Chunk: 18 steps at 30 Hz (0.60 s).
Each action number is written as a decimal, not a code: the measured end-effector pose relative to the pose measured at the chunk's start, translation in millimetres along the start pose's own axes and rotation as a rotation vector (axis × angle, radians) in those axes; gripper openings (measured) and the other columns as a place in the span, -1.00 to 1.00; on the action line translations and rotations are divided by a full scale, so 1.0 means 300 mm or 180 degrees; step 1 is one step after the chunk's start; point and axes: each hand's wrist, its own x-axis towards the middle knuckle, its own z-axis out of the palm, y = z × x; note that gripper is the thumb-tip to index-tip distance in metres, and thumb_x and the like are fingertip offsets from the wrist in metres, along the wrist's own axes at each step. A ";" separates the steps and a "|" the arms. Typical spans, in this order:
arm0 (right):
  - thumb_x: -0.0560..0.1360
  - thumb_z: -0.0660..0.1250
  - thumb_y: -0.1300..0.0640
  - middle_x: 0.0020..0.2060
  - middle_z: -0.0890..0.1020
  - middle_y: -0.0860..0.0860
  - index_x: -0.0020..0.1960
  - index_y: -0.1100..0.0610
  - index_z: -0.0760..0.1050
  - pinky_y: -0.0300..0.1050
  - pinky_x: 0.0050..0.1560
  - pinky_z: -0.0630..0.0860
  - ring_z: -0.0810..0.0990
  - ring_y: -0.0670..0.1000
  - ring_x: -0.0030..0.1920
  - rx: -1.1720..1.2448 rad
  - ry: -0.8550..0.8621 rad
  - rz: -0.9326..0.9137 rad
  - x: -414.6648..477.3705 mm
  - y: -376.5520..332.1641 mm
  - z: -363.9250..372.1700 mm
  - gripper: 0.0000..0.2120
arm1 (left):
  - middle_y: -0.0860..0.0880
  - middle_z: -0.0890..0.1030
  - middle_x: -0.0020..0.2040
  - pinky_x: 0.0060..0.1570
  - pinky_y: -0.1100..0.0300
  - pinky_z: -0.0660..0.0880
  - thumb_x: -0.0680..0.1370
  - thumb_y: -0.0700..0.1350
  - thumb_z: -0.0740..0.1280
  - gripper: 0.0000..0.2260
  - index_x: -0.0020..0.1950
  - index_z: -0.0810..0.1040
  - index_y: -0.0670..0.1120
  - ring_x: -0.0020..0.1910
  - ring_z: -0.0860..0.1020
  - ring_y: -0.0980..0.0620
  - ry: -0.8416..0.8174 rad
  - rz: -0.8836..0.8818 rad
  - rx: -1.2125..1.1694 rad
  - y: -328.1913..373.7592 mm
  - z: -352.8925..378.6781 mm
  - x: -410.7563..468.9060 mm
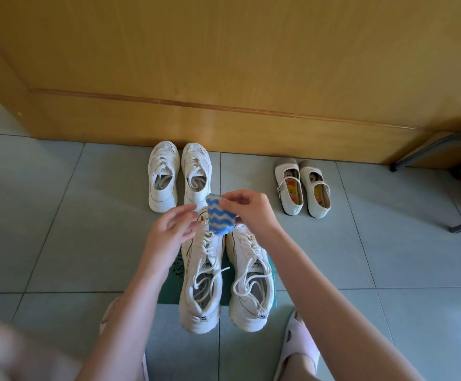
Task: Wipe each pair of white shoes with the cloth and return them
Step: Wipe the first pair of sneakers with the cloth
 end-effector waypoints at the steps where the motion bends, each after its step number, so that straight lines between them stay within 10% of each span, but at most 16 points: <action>1: 0.45 0.41 0.25 -0.24 0.65 0.03 -0.07 0.20 0.59 -0.17 -0.23 0.62 0.64 -0.06 -0.29 0.0014 -0.0003 -0.0042 -0.006 -0.002 0.004 -0.93 | 0.01 0.62 0.02 -0.03 0.29 0.57 0.59 -0.15 0.23 -0.82 0.16 0.52 -0.07 -0.04 0.62 0.13 -0.0131 -0.0030 0.0004 0.001 0.023 -0.004; 7: 0.59 0.18 0.21 -0.09 0.67 0.11 0.13 0.19 0.56 -0.14 -0.10 0.62 0.68 0.04 -0.14 0.0046 -0.0708 -0.0093 -0.048 -0.015 -0.003 -0.79 | 0.03 0.65 -0.05 -0.19 0.34 0.57 0.55 -0.13 0.32 -0.92 0.01 0.53 0.02 -0.15 0.64 0.21 -0.0118 -0.0248 -0.0306 -0.010 0.079 0.000; 12: 0.51 0.33 0.20 -0.04 0.67 0.05 0.12 0.18 0.58 -0.28 -0.13 0.52 0.63 -0.05 -0.08 -0.0357 0.0242 -0.0412 -0.031 0.012 -0.050 -0.80 | 0.00 0.61 -0.02 -0.12 0.19 0.55 0.57 -0.14 0.29 -0.91 0.05 0.53 -0.07 -0.06 0.60 0.10 0.0137 -0.0690 -0.0668 -0.028 0.064 0.021; 18: 0.49 0.37 0.07 -0.03 0.67 0.05 0.15 0.16 0.58 -0.24 -0.02 0.59 0.64 -0.03 -0.06 -0.0191 -0.0150 0.0185 -0.048 0.071 -0.029 -0.72 | -0.01 0.62 -0.07 -0.24 0.32 0.59 0.59 -0.13 0.24 -0.95 0.00 0.49 -0.05 -0.11 0.61 0.10 -0.0001 -0.0551 -0.0504 -0.041 0.085 0.019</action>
